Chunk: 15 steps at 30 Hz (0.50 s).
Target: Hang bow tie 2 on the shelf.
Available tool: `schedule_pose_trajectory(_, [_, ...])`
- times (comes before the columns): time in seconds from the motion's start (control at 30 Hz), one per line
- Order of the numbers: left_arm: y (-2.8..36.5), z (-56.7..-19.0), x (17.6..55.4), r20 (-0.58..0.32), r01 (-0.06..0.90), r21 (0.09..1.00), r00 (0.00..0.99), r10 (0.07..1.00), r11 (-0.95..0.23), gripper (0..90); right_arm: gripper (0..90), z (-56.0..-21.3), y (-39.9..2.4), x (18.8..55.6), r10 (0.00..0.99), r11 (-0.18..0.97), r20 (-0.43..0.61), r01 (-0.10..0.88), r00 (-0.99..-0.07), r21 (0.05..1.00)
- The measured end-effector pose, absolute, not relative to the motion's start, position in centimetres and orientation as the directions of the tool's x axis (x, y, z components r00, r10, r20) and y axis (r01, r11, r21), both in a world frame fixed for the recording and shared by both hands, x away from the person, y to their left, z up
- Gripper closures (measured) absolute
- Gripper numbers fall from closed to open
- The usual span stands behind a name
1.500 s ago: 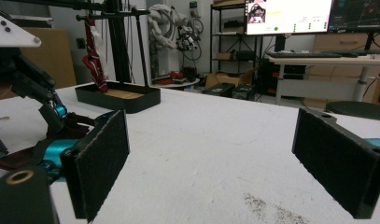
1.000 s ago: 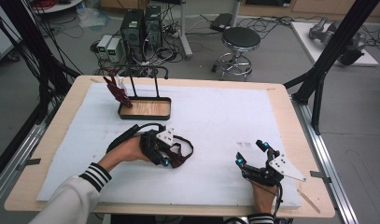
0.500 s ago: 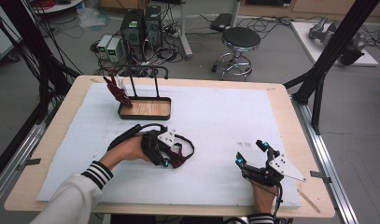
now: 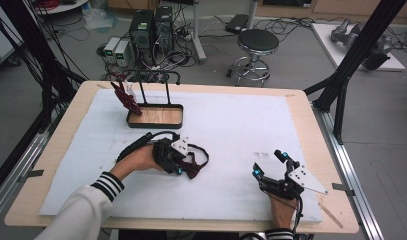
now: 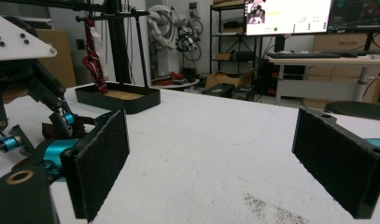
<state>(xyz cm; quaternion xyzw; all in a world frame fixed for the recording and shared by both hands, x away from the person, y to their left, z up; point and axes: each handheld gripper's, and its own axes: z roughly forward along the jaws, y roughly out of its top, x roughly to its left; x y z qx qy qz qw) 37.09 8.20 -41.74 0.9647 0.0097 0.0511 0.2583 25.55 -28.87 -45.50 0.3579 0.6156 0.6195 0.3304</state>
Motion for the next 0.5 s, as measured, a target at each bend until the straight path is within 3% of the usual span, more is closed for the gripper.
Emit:
schedule_pose_trajectory(0.3, [8.26, -41.47, 37.13, 0.137, -0.002, 0.475, 0.988, 0.072, -0.88, 71.6, 10.2, -45.51, -28.86, 25.55, 0.85, -0.025, 0.038, 0.031, -0.525, 0.999])
schedule_pose_trajectory(0.5, [8.28, -41.38, 37.11, 0.133, 0.023, 0.473, 0.986, 0.097, -0.881, 74.5, 10.3, -45.51, -28.86, 25.56, 0.851, -0.027, 0.039, 0.031, -0.524, 0.999])
